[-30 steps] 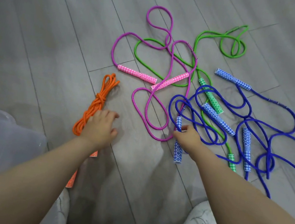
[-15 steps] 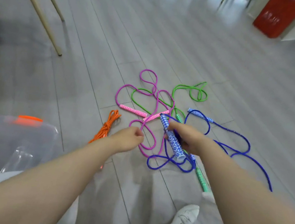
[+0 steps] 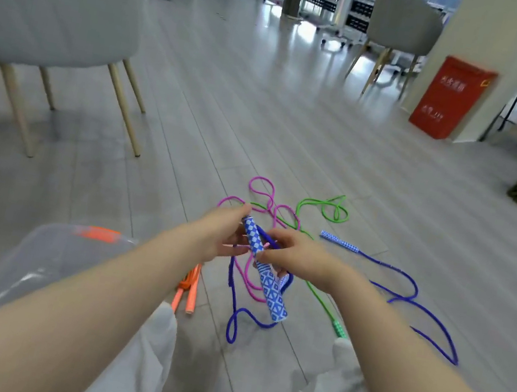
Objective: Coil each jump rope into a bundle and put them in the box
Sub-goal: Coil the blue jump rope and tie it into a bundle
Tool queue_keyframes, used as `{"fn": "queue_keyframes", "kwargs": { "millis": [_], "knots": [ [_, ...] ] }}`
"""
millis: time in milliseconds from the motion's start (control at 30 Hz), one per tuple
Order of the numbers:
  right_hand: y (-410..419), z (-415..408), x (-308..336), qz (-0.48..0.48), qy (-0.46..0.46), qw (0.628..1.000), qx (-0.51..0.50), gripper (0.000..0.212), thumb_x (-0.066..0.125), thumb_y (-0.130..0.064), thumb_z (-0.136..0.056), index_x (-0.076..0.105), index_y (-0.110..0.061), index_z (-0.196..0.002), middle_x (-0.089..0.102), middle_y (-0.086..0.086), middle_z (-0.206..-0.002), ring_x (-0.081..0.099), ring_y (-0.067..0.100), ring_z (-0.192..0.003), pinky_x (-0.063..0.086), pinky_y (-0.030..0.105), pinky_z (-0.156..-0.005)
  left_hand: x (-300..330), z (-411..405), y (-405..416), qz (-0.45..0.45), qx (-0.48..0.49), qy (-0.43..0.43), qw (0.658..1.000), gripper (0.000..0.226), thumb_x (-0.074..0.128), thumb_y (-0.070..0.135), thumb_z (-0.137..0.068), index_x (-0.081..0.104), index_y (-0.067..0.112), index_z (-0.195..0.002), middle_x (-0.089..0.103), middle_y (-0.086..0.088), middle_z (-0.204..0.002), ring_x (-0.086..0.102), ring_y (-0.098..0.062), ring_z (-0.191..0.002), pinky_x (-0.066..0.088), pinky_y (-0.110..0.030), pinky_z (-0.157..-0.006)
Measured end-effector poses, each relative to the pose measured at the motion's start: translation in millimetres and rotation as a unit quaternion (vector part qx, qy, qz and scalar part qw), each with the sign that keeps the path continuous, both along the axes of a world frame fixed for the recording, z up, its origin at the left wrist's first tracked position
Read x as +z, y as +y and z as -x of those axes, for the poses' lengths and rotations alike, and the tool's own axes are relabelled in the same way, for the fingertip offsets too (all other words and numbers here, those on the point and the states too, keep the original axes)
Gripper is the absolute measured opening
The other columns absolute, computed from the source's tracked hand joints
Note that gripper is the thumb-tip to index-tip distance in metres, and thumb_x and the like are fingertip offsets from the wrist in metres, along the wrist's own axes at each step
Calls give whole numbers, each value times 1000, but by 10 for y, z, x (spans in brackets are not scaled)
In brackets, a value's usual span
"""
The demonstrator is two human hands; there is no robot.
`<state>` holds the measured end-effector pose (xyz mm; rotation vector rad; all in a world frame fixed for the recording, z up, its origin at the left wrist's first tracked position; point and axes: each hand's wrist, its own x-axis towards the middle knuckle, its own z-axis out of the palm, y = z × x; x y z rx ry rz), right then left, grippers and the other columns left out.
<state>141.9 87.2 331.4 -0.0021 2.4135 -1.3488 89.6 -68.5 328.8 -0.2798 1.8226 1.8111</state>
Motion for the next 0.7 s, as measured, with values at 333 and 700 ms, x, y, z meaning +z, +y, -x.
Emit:
{"fn": "queue_keyframes", "kwargs": {
  "millis": [333,700],
  "knots": [
    [-246,-188,82,-135,-3,990,50,41,51,-55,-91,69,-18,-94,73,-3,-91,67,19,-82,54,39,-85,399,-239,-125,-27,15,150,988,18,43,6,-90,52,12,-76,56,-3,-65,52,-15,-52,47,-21,-52],
    [128,176,178,-184,166,959,-133,19,61,-29,-92,60,-19,-108,62,-5,-100,60,19,-93,42,22,-65,674,-144,-47,-84,-144,171,971,22,41,11,-97,49,10,-77,47,-2,-59,41,-15,-51,41,-24,-58]
  ]
}}
